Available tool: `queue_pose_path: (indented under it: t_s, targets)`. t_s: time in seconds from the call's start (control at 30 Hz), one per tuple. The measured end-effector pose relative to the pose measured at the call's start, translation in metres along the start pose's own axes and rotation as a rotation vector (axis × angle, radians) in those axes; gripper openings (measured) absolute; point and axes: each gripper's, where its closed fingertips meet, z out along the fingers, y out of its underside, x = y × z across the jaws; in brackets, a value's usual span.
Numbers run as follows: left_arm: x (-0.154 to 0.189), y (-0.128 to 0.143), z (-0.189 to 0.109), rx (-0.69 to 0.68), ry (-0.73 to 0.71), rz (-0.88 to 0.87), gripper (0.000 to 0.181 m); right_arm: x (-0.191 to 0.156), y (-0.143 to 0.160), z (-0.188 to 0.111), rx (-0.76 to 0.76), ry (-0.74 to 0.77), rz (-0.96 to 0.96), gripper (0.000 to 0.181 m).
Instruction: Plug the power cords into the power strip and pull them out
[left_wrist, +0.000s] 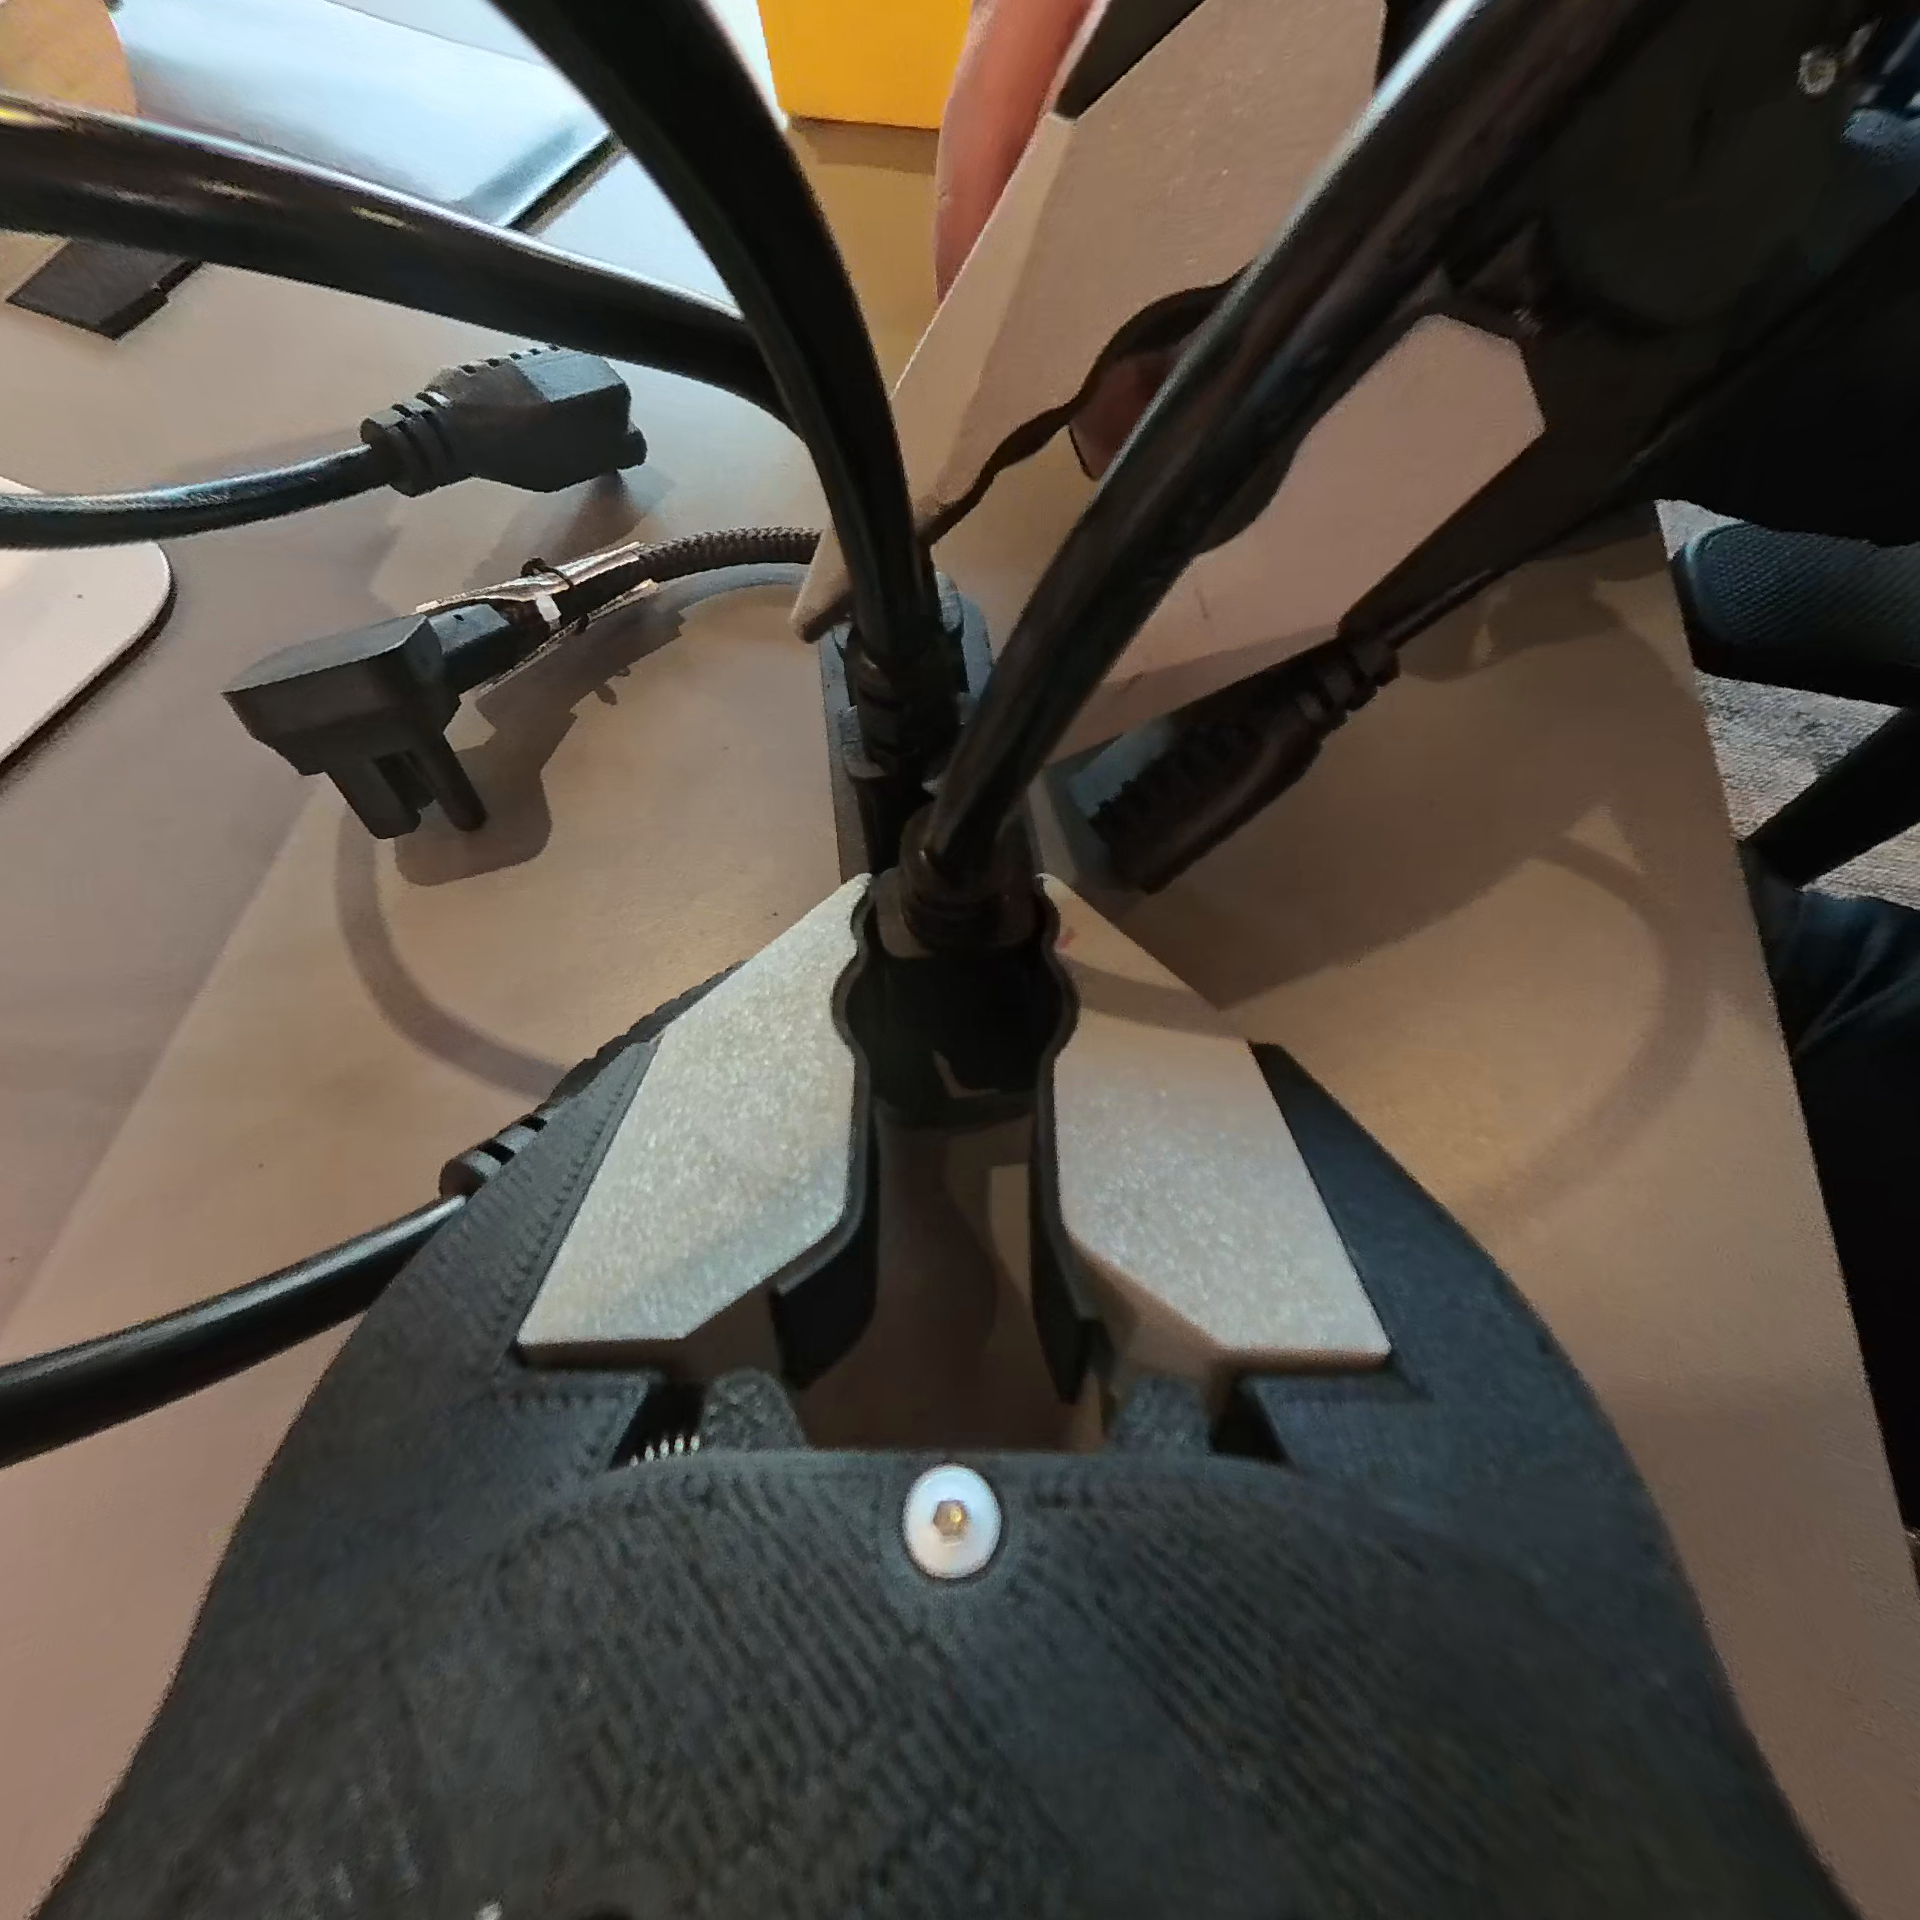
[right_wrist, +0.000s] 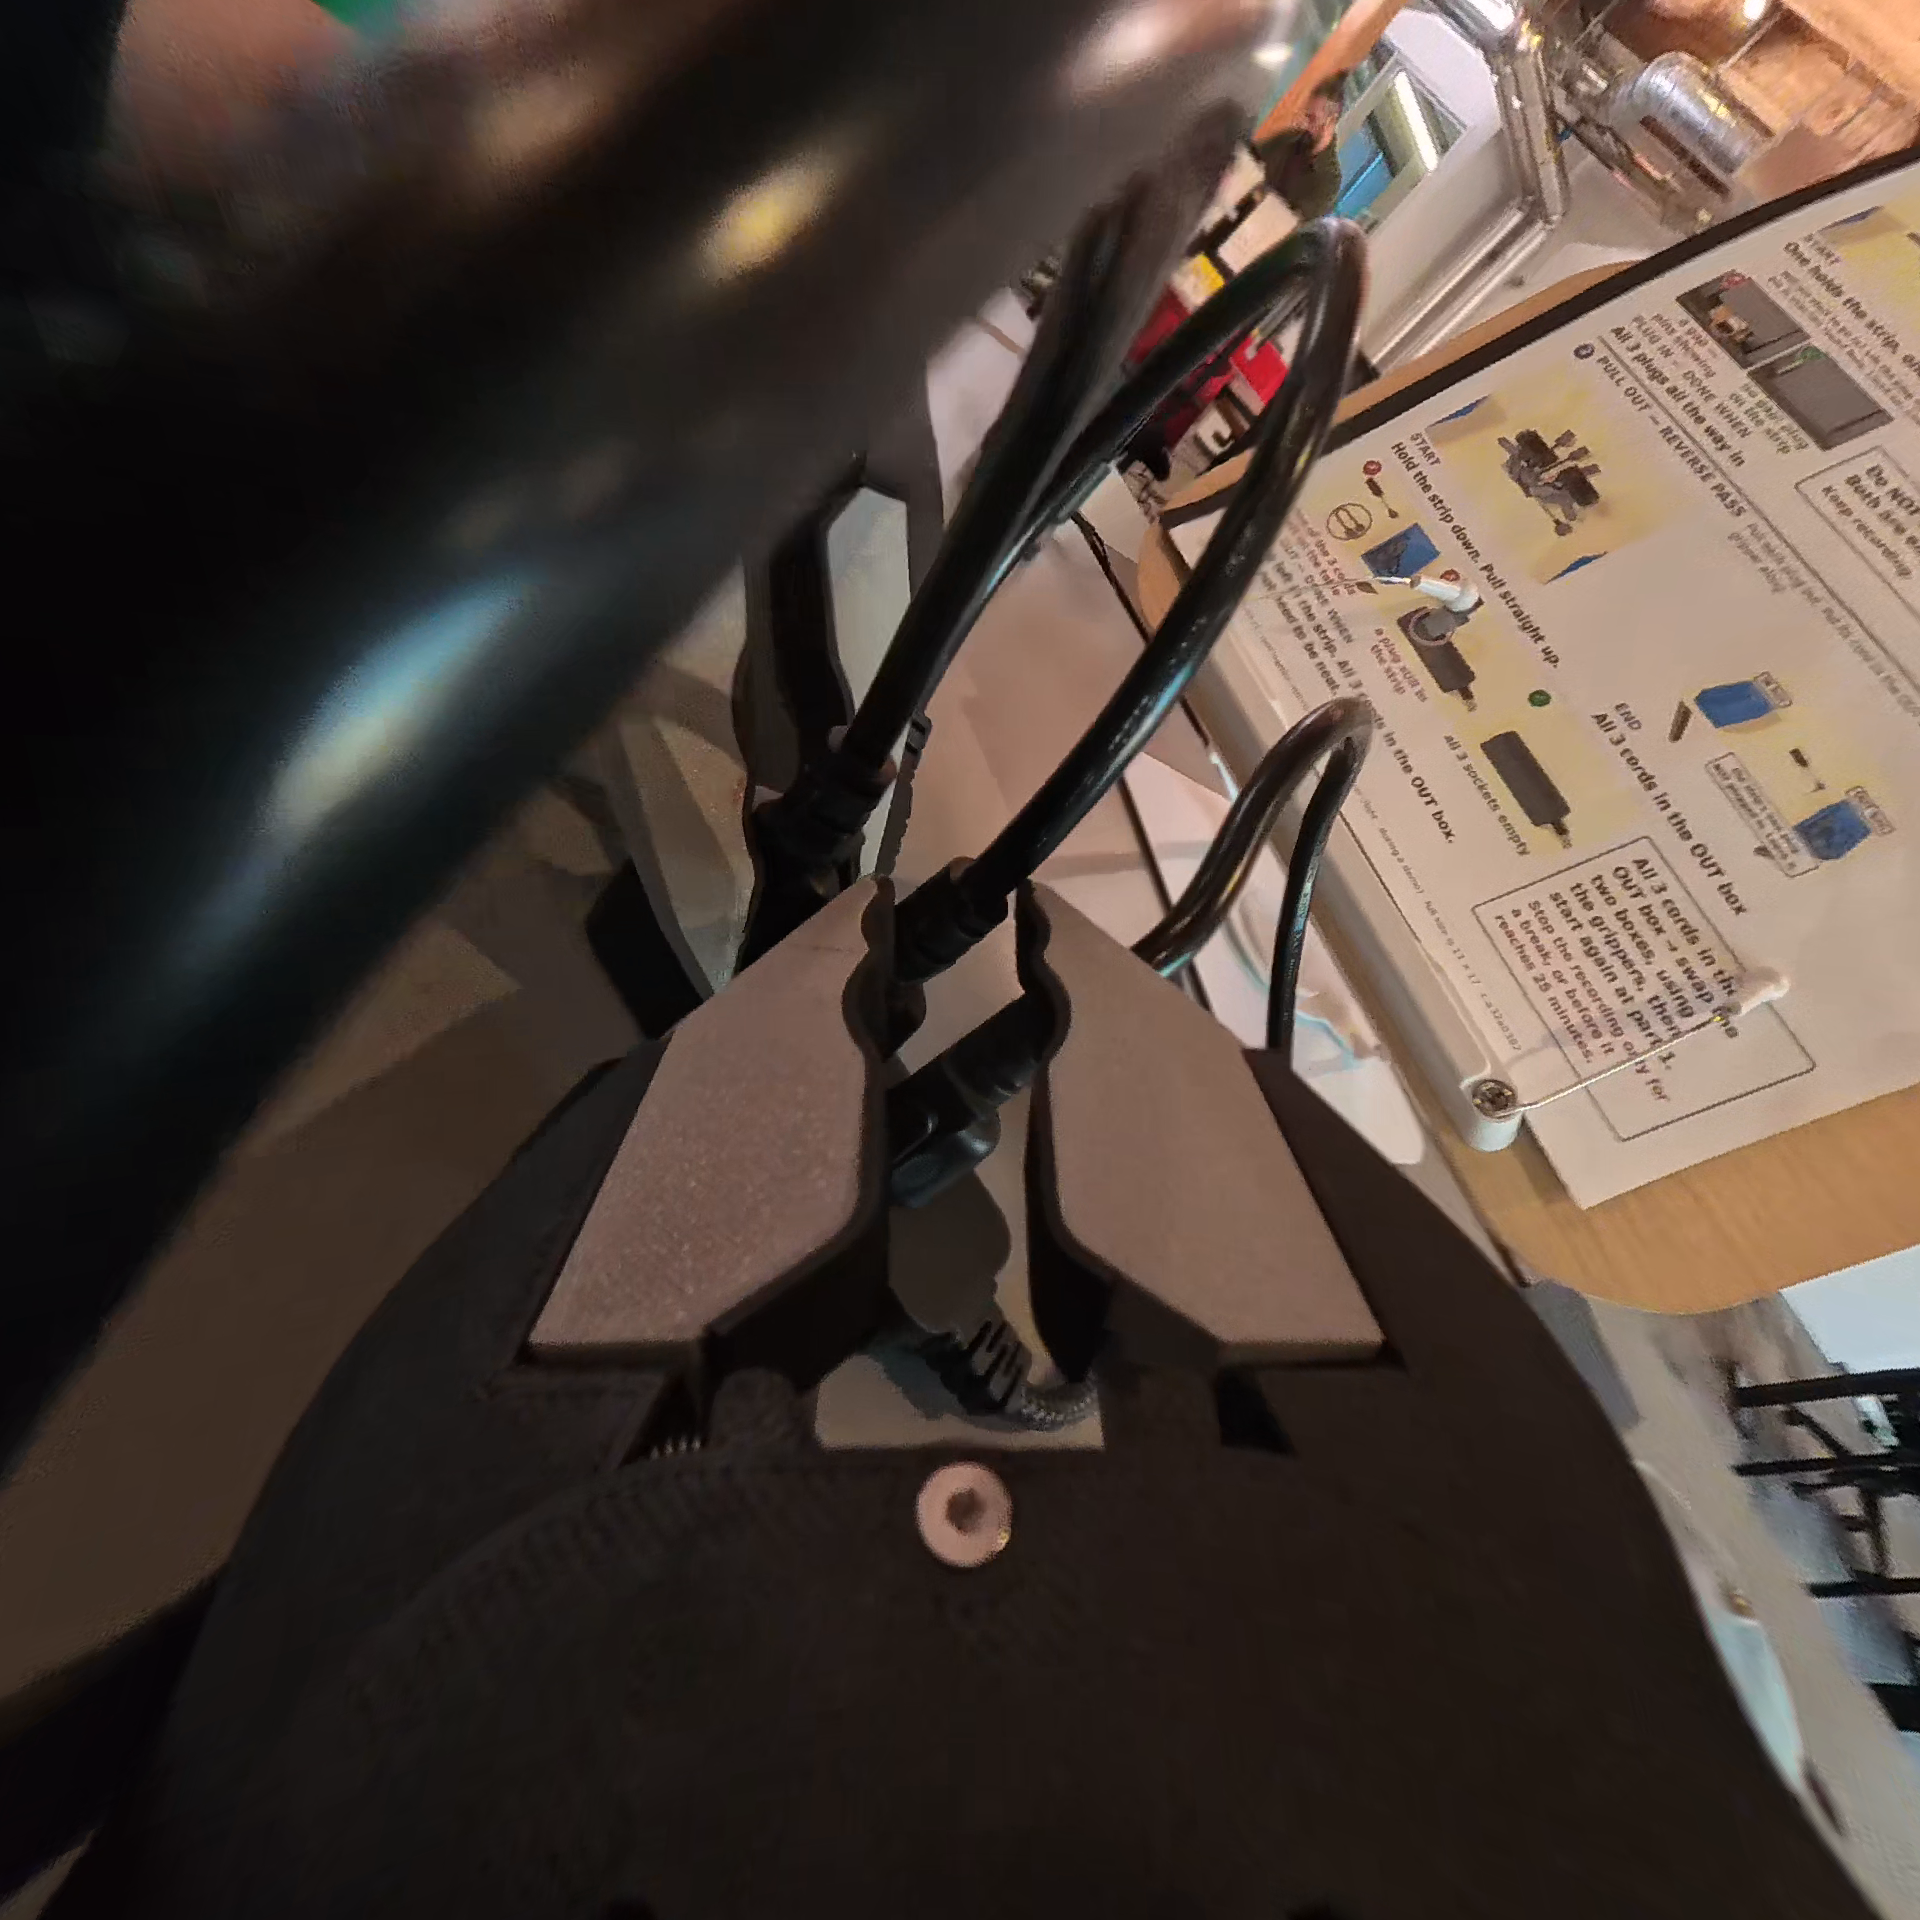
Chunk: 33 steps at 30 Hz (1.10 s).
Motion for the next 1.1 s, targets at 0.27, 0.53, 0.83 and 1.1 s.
queue_pose_path:
  t_s: [0.27, 0.53, 0.83, 1.1]
  targets:
    - [0.0, -0.001, 0.0, 0.001, -0.018, 0.001, 0.025, 0.002, 0.0, 0.002, 0.014, -0.023, 0.069, 0.019]
    - [-0.002, -0.005, 0.004, 0.01, -0.097, 0.123, 0.027, 0.004, -0.002, -0.003, 0.026, -0.153, 0.33, 0.013]
    - [-0.006, -0.006, 0.006, 0.007, -0.124, 0.127, 0.026, 0.002, -0.002, -0.004, -0.043, -0.152, 0.39, 0.024]
    - [-0.02, -0.008, 0.007, 0.005, -0.206, 0.063, 0.025, 0.009, 0.004, -0.002, -0.068, -0.091, 0.4, 0.03]
